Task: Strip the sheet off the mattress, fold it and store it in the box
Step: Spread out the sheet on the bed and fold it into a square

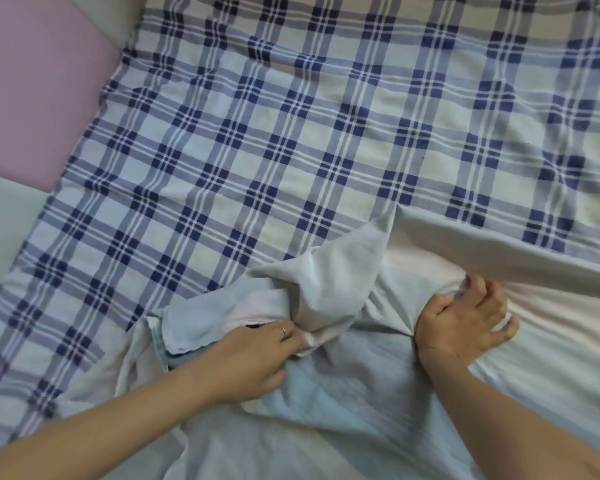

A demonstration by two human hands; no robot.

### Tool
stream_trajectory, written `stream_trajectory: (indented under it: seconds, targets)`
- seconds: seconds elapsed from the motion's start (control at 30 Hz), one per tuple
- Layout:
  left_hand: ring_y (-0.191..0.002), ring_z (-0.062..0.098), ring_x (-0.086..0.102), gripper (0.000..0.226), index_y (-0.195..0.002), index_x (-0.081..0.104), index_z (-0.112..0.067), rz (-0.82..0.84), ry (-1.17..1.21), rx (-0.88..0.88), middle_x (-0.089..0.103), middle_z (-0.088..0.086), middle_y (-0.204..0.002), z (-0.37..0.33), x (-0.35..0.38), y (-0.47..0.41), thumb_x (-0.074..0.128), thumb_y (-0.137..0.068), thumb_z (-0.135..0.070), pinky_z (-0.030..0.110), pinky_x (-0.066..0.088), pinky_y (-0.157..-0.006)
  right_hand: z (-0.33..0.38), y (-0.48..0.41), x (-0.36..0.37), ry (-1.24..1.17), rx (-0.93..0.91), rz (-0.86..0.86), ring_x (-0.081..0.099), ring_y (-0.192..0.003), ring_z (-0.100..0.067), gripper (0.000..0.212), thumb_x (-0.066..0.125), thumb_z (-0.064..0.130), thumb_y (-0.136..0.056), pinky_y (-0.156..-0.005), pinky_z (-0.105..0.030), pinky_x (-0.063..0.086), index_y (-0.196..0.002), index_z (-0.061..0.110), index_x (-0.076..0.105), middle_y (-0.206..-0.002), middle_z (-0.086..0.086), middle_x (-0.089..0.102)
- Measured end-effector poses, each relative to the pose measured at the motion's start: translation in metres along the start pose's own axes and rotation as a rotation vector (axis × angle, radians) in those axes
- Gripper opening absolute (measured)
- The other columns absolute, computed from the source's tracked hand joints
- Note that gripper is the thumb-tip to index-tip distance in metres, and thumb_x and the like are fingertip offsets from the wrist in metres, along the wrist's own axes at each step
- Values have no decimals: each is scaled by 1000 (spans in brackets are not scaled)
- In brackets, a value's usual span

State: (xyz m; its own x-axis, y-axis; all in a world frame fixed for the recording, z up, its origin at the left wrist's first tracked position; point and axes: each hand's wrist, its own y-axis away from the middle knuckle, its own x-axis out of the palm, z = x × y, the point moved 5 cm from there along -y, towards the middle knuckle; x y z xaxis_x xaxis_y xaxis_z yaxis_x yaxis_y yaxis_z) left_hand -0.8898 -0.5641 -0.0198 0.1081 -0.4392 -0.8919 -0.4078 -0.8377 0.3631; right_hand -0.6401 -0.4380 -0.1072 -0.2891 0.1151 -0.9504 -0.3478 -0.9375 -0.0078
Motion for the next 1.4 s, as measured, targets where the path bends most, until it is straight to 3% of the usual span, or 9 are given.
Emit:
stream_trajectory:
  seconds: [0.2,0.3,0.43,0.57,0.67,0.93,1.07,1.27,1.4]
  targets:
    - [-104,25,49,49,-114,53,-17,-346,91,-314,44,4,-119,43,-27,11,61,-70,1,37,47,-82,0,-1,1,5,-2,4,27,-130,-23,47,34,28,-80,-112,-52,9,-124,14,40,-136,-12,37]
    - [-115,28,44,70,-127,46,-15,-323,338,-681,25,-1,-129,60,-22,26,81,-67,-11,43,51,-86,-1,1,1,8,1,22,27,-130,-24,47,36,27,-80,-113,-52,8,-125,13,39,-137,-12,36]
    - [-119,31,42,83,-132,37,-29,-213,183,-613,20,5,-142,48,-18,20,84,-63,-35,41,56,-68,0,1,1,8,-6,22,30,-130,-26,45,39,25,-80,-113,-53,9,-124,13,39,-137,-12,37]
    - [-95,28,54,39,-102,63,-17,-214,17,-383,47,8,-122,36,-23,-2,79,-67,-19,23,38,-35,0,1,1,9,2,25,30,-130,-27,44,40,24,-81,-113,-53,10,-124,14,39,-137,-11,37]
    - [-68,25,58,5,-89,61,-14,-271,130,-583,56,2,-88,47,-44,-11,56,-89,-12,36,45,-49,0,1,1,9,11,36,31,-131,-28,45,36,26,-81,-113,-53,10,-125,14,38,-138,-11,36]
    - [-107,35,55,31,-114,56,3,-817,566,-1314,58,20,-118,200,-154,-20,32,-97,-7,37,40,-82,0,2,-3,3,23,78,31,-131,-30,48,29,30,-79,-113,-55,10,-123,13,39,-137,-12,34]
    - [-87,28,57,32,-111,55,-8,-1115,797,-1416,61,13,-116,249,-154,-15,28,-94,-9,34,48,-78,5,2,-7,-77,57,44,30,-132,-29,54,25,32,-78,-113,-56,8,-125,13,39,-138,-13,32]
    - [-136,30,34,58,-151,7,-20,-778,1016,-1143,24,8,-155,256,-106,-60,36,-101,-17,39,33,-109,6,2,-5,-66,58,29,29,-132,-28,55,24,33,-77,-113,-55,8,-126,12,39,-137,-15,34]
    - [-137,36,29,93,-151,1,-19,-388,652,-1310,19,17,-153,254,-69,-50,67,-86,-25,48,30,-109,3,1,-1,-22,50,52,29,-131,-29,53,24,33,-77,-113,-53,7,-124,12,40,-138,-14,33]
